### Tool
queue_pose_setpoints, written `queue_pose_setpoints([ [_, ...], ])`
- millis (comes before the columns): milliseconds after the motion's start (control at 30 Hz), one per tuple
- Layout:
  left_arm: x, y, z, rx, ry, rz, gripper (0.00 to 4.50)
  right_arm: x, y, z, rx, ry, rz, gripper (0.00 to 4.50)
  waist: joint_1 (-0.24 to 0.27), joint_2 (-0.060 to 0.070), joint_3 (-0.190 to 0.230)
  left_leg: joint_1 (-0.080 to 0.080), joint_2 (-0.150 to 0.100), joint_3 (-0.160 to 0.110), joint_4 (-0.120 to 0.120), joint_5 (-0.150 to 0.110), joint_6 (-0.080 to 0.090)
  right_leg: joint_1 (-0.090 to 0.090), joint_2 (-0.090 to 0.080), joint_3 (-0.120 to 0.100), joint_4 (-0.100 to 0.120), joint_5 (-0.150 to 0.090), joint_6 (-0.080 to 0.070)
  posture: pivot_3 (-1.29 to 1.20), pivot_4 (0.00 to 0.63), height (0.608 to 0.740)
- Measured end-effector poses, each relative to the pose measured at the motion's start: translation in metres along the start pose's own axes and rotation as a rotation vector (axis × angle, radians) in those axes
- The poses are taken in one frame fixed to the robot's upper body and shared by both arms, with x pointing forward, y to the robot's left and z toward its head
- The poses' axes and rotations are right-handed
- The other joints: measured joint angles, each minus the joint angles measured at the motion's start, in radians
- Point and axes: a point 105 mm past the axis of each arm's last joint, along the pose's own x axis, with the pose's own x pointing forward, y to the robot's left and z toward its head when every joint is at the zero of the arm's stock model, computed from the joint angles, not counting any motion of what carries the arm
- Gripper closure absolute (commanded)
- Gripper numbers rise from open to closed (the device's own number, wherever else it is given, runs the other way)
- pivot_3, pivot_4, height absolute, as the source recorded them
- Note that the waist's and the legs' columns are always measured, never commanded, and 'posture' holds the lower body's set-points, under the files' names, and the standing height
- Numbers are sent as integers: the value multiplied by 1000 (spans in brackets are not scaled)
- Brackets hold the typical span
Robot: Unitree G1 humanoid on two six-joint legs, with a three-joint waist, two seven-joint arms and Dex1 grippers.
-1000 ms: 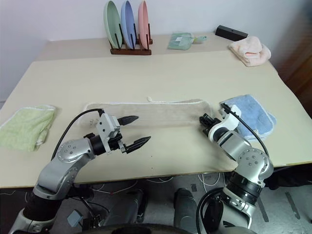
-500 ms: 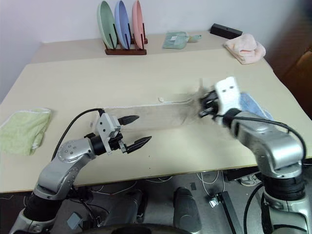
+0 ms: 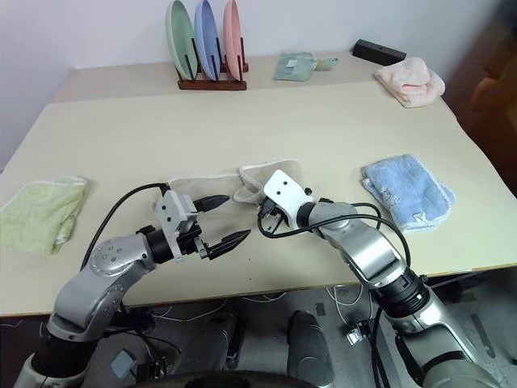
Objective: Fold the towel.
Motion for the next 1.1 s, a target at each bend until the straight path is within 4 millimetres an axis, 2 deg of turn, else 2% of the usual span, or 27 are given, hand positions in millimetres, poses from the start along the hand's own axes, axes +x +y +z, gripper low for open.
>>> queue_pose_setpoints([
  [67,-1,1,1,3,-3,8,0,1,3,3,7,-15,26,3211,0,0,0,0,0,0,0,0,0,0,0,0,0,0,0,0,150,735],
  [200,-6,3,1,-15,-1,34,0,-9,6,18,31,-115,70,1260,2,0,0,0,0,0,0,0,0,0,0,0,0,0,0,0,150,735],
  [300,-12,10,-1,-56,-4,81,0,-30,0,28,61,-198,85,1260,4,0,0,0,0,-1,0,0,0,0,0,0,0,0,0,0,150,735],
  [400,-26,27,2,-95,-32,190,0,-49,-15,36,118,-273,65,2274,0,0,0,0,0,-1,0,0,0,0,0,0,0,0,0,0,150,735],
  [433,-31,33,4,-107,-48,225,0,-51,-22,38,137,-291,34,2798,-2,0,0,1,1,-1,0,0,0,0,1,0,0,0,0,0,150,735],
  [533,-42,45,5,-122,-61,300,0,-46,-40,37,171,-290,-34,4296,-1,0,0,1,1,0,-1,0,0,0,1,0,0,0,0,0,150,735],
  [567,-45,48,4,-129,-62,320,0,-43,-44,35,178,-284,-49,4456,-1,0,0,1,1,0,-1,0,0,0,1,0,0,0,0,0,150,735],
  [633,-54,55,-2,-165,-68,376,0,-27,-50,30,190,-269,-88,4456,-2,0,0,1,0,0,-1,0,0,0,0,0,0,0,0,0,150,735],
  [700,-58,58,-7,-196,-65,408,0,-10,-51,15,192,-218,-109,4456,-2,0,0,1,0,0,-1,0,0,0,0,0,0,0,0,0,150,735],
  [800,-68,58,-18,-241,-52,462,0,18,-35,-3,249,-176,-58,4456,-2,0,0,1,0,1,-2,0,-1,-1,0,1,0,0,0,0,150,735],
  [867,-71,55,-23,-268,-45,475,0,30,-22,-10,252,-150,-18,4456,-1,0,0,1,0,0,-2,0,-1,-1,0,1,0,0,0,0,150,735],
  [967,-78,49,-35,-303,-14,505,0,35,-16,-18,206,-129,-16,4456,-1,0,0,1,0,0,-1,0,-1,0,0,1,0,0,0,0,150,735],
  [1100,-86,39,-45,-352,5,539,0,36,-14,-18,126,-140,-31,4456,-1,-1,-1,1,0,0,-1,0,-1,0,0,1,0,0,-1,0,150,735],
])
